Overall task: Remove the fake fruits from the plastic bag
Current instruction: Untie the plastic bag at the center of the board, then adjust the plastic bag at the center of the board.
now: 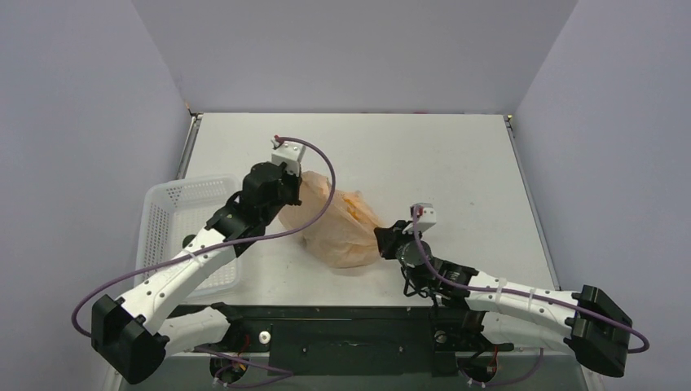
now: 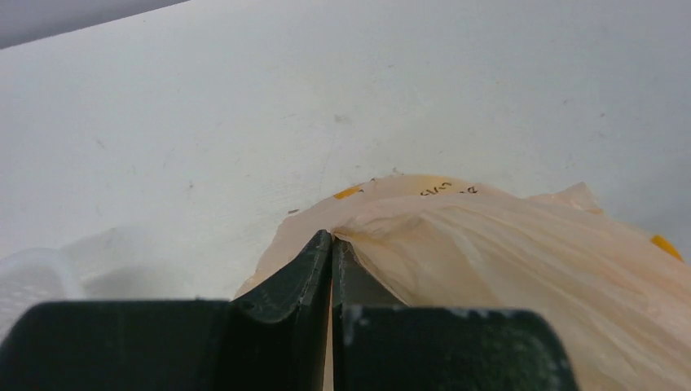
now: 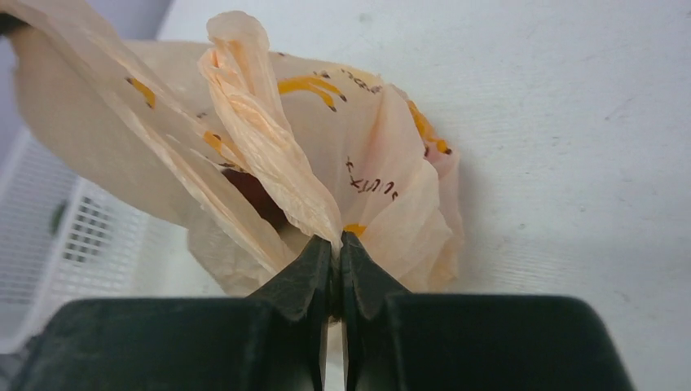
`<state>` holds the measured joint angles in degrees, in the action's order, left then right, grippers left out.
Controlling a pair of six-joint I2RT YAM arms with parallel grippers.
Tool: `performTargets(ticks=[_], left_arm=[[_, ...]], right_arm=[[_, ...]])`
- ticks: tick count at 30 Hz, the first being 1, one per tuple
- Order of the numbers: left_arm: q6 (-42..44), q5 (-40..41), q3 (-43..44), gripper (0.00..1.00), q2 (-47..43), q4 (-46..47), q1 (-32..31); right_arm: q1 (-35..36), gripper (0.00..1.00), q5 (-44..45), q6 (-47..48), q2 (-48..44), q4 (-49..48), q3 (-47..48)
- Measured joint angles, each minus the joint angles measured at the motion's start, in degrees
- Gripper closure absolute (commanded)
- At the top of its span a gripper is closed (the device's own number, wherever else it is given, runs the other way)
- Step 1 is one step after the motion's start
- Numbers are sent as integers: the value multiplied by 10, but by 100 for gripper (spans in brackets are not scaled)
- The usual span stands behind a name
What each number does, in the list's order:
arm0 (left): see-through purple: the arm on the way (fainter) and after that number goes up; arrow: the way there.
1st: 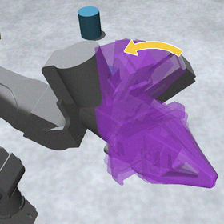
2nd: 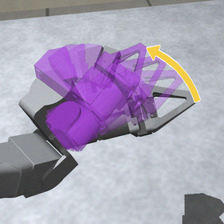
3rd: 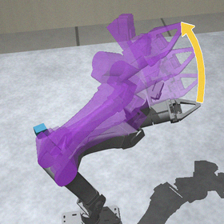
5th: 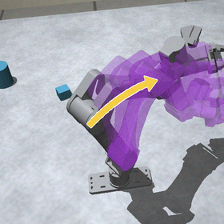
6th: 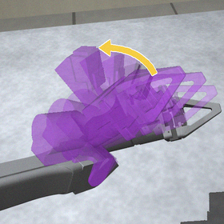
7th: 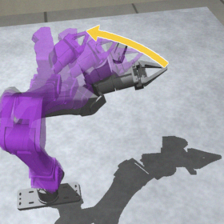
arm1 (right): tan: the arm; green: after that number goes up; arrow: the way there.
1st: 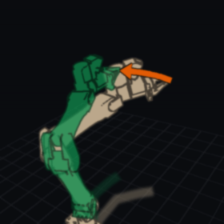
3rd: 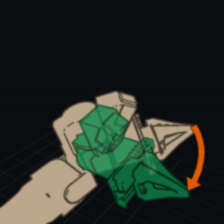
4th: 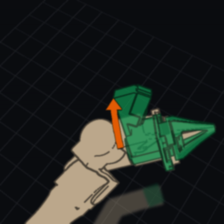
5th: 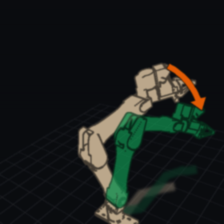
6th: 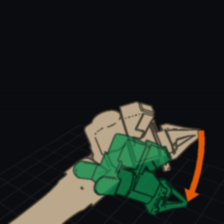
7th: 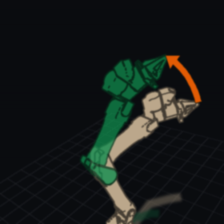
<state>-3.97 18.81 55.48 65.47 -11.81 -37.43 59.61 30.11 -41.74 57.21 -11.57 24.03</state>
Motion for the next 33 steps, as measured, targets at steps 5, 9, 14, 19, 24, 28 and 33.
performTargets(ticks=[5, 9, 14, 19, 24, 28, 33], left_arm=[[-47, -110, -23, 100, -31, 30, 65], [-50, -156, -23, 100, -30, 56, 82], [-50, -190, -23, 100, -26, 68, 83], [-49, -207, -23, 100, -19, 72, 83], [-48, -210, -23, 100, -17, 73, 83], [-48, -210, -23, 100, -17, 73, 83], [-48, -195, -23, 100, -17, 72, 83]], right_arm=[[-4, 80, -19, -50, -44, -65, -31], [-13, 47, -42, -10, -48, -42, -29], [-59, 29, -80, 79, -40, 82, 75], [-104, 32, -100, 130, 34, 191, 271], [-110, 49, -117, 145, 121, 294, 401], [-110, 87, -129, 141, 165, 342, 423], [-109, 100, -102, 125, 144, 349, 377]])
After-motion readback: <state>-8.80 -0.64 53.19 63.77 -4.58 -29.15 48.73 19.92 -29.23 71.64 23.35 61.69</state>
